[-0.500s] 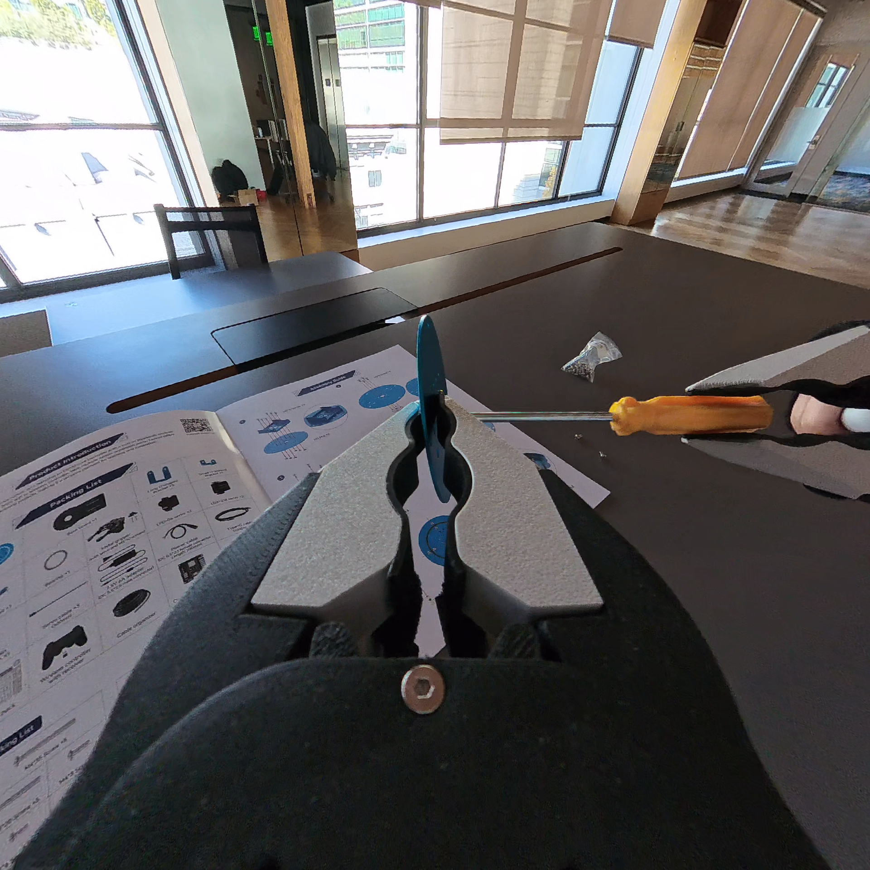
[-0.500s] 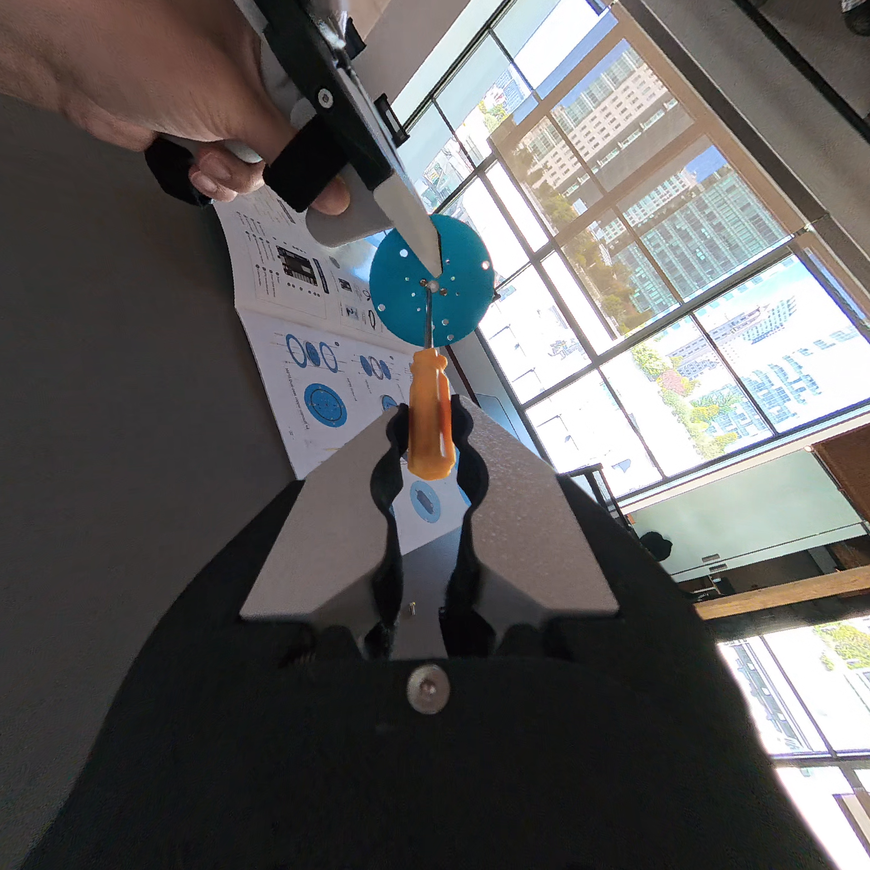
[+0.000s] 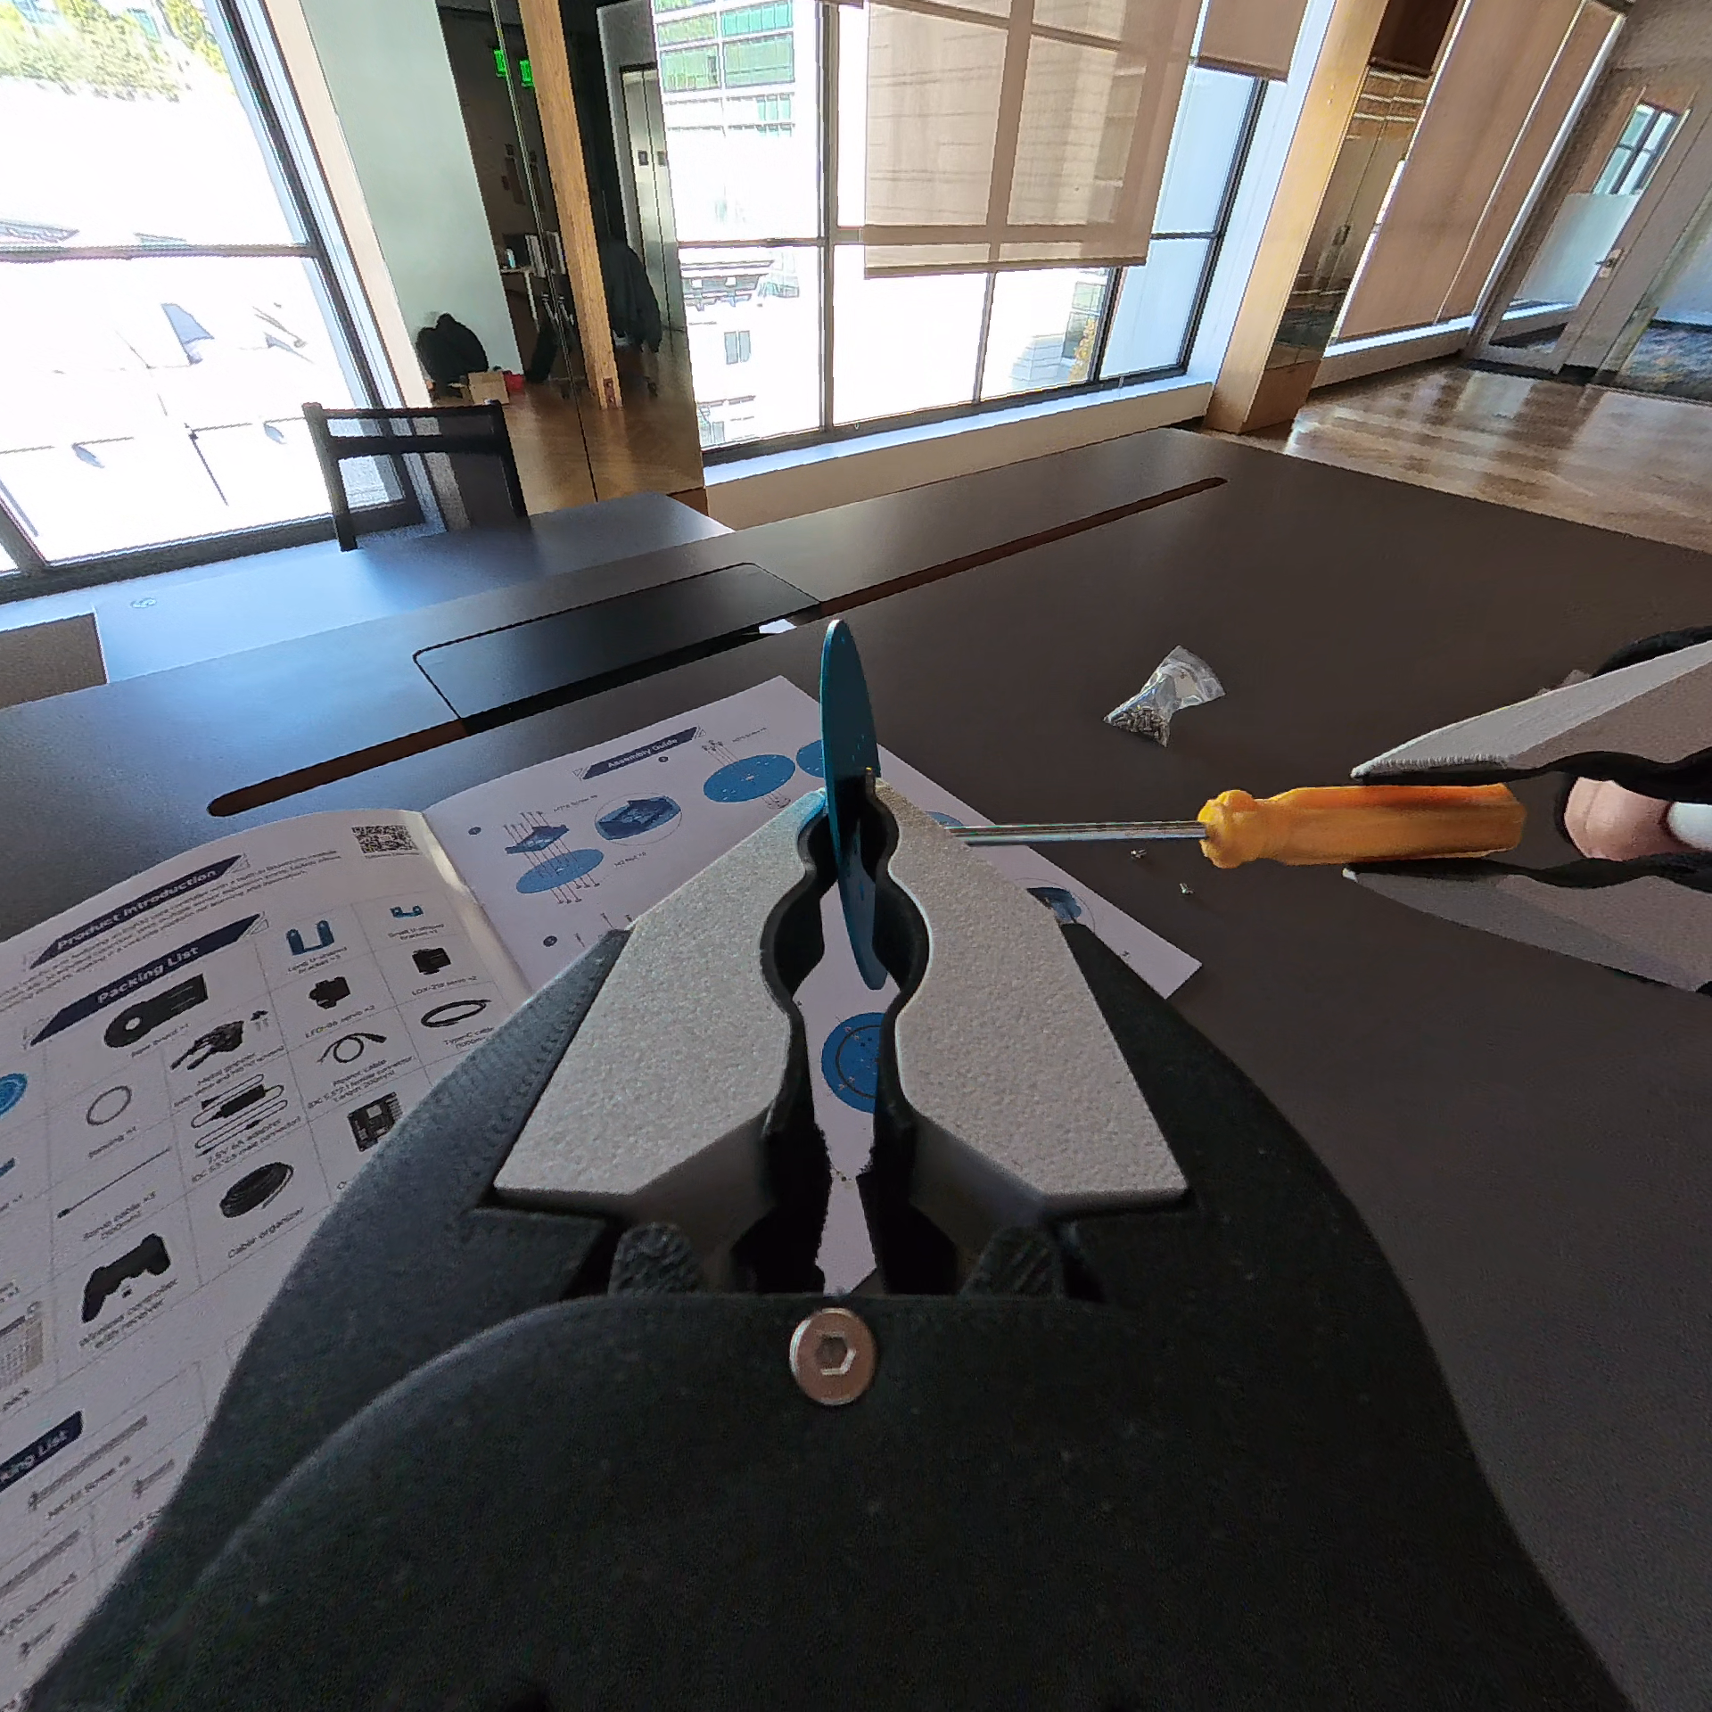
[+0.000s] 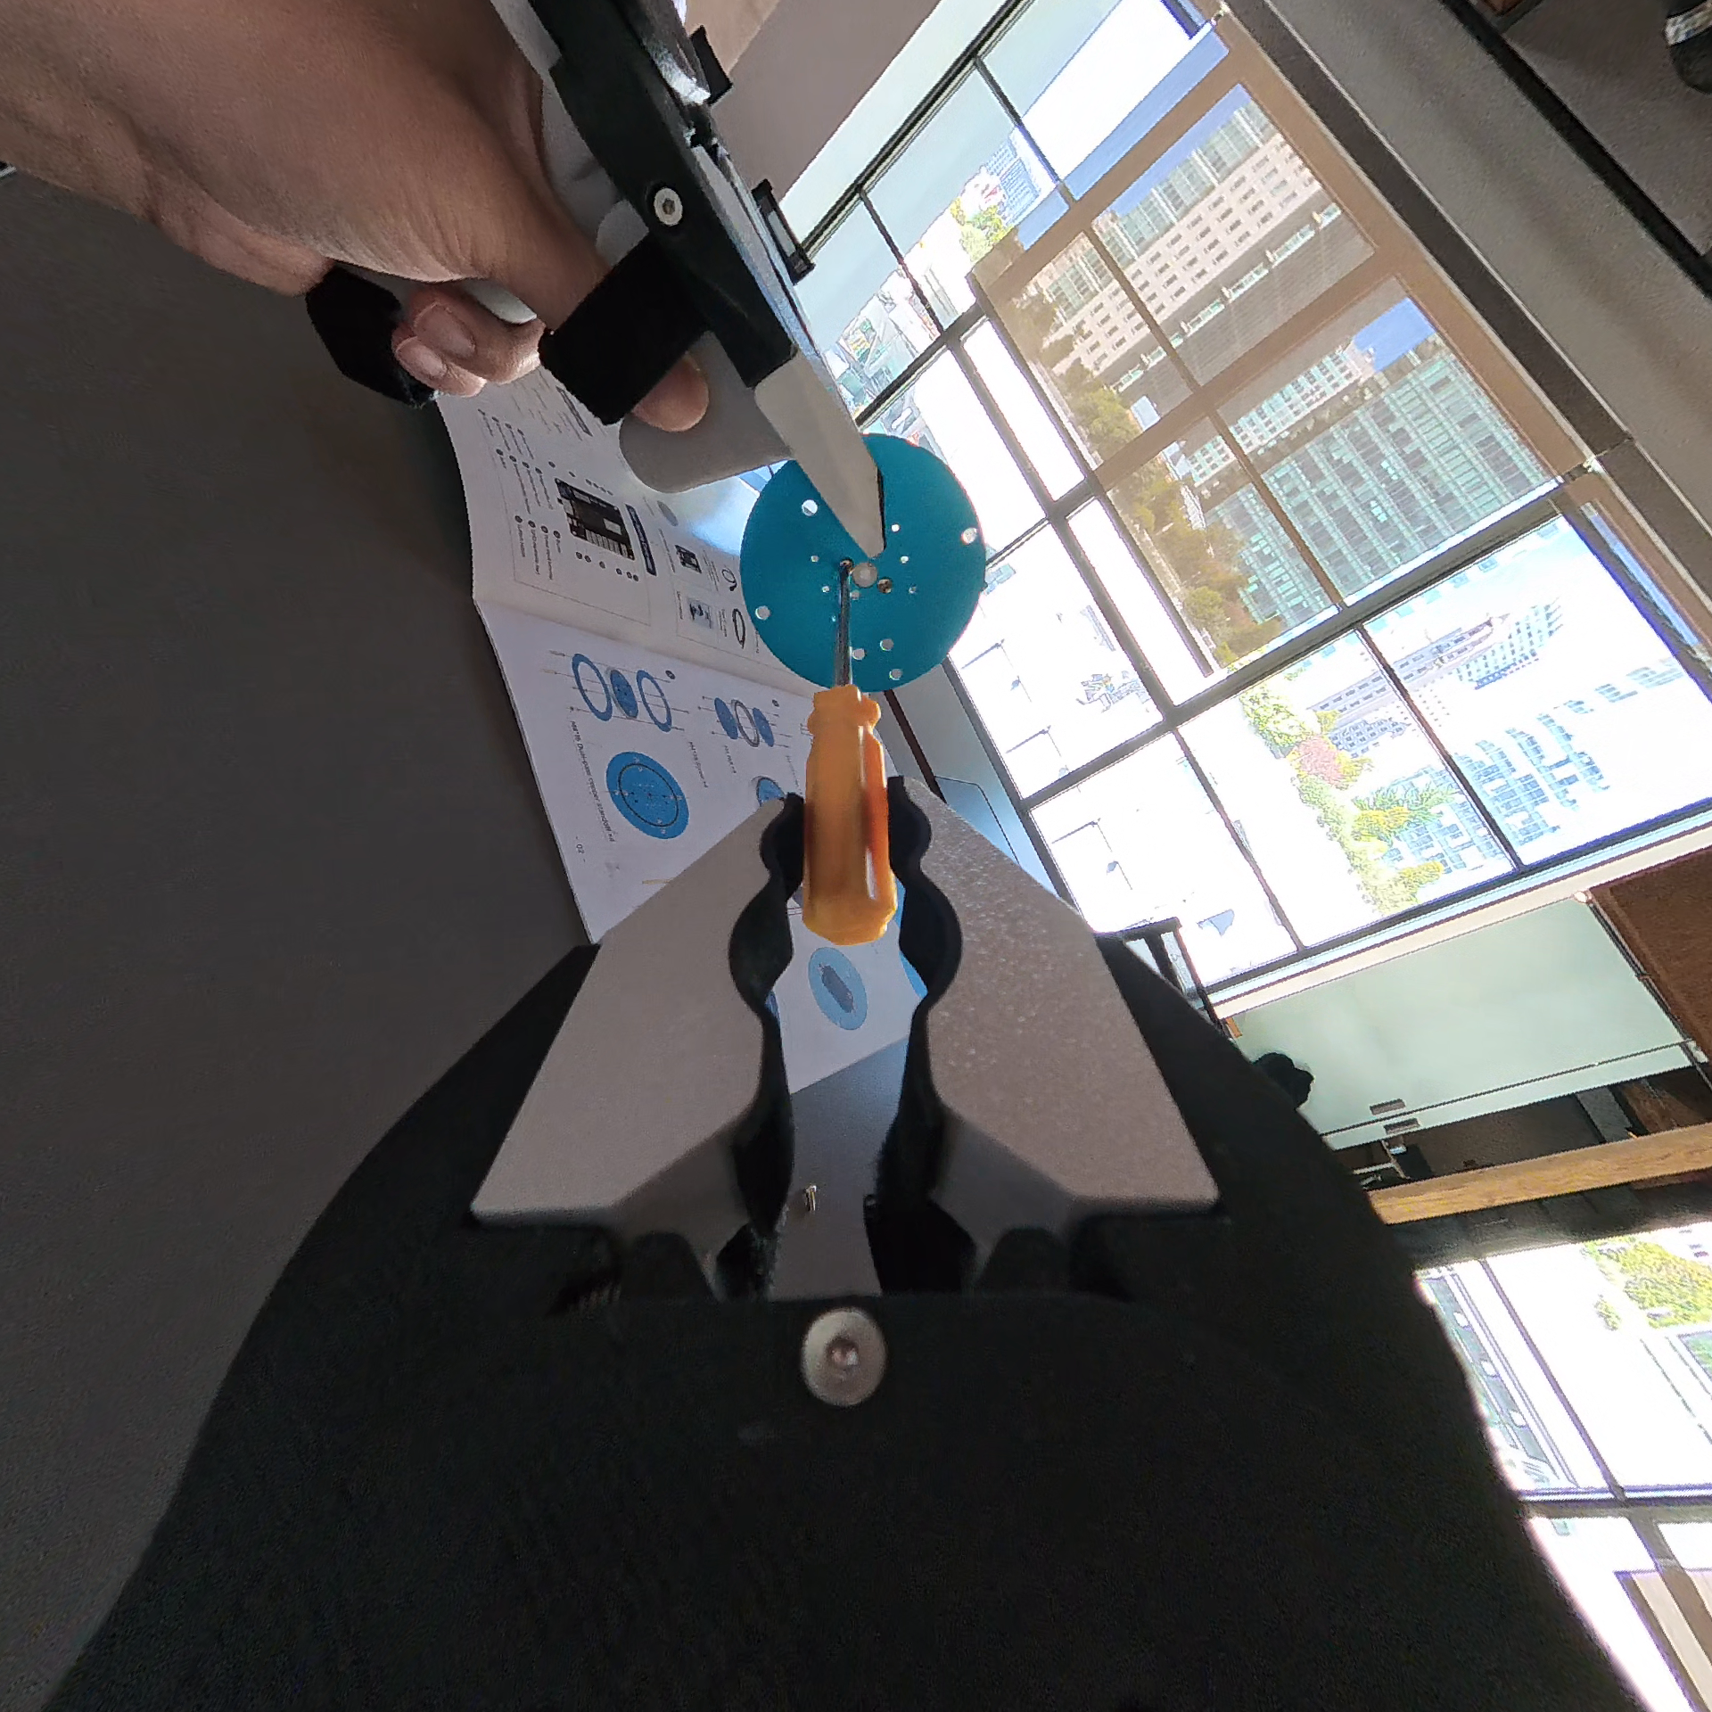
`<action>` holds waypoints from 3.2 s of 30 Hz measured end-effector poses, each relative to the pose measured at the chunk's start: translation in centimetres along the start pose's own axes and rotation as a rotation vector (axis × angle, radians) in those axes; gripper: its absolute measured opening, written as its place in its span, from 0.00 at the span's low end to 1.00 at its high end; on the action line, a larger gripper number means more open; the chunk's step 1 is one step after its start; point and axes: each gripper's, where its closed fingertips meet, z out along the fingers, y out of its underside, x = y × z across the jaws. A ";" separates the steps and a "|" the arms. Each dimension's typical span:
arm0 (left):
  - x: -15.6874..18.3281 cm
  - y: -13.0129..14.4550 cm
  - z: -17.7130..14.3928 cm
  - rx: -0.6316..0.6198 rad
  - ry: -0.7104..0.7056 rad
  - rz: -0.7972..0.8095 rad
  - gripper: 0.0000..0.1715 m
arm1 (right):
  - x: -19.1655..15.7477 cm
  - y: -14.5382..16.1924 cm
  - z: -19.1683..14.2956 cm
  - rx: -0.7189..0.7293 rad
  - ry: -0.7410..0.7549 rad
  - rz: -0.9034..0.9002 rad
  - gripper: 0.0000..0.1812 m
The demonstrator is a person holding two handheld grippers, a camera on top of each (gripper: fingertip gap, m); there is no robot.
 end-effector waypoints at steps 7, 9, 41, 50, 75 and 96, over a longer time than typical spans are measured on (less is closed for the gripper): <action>0.0 0.2 0.1 -0.009 0.001 0.007 0.01 | -0.1 0.1 0.1 -0.005 0.002 -0.011 0.09; 0.1 0.2 0.1 -0.010 0.004 0.006 0.01 | -0.1 0.0 0.0 -0.002 0.005 -0.013 0.09; 0.1 1.2 0.5 -0.078 -0.101 0.233 0.01 | -0.5 0.2 0.0 -0.065 -0.005 -0.082 0.09; -0.3 3.6 1.1 -0.222 -0.049 0.068 0.01 | -1.7 1.1 0.7 -0.122 -0.005 -0.353 0.09; 1.3 -4.5 -0.3 0.229 -0.259 0.423 0.01 | 1.3 0.1 -0.1 0.337 -0.670 2.188 0.08; -4.8 -0.4 -0.7 -0.080 -0.352 0.312 0.01 | 4.0 5.8 1.5 -0.063 -0.038 0.705 0.08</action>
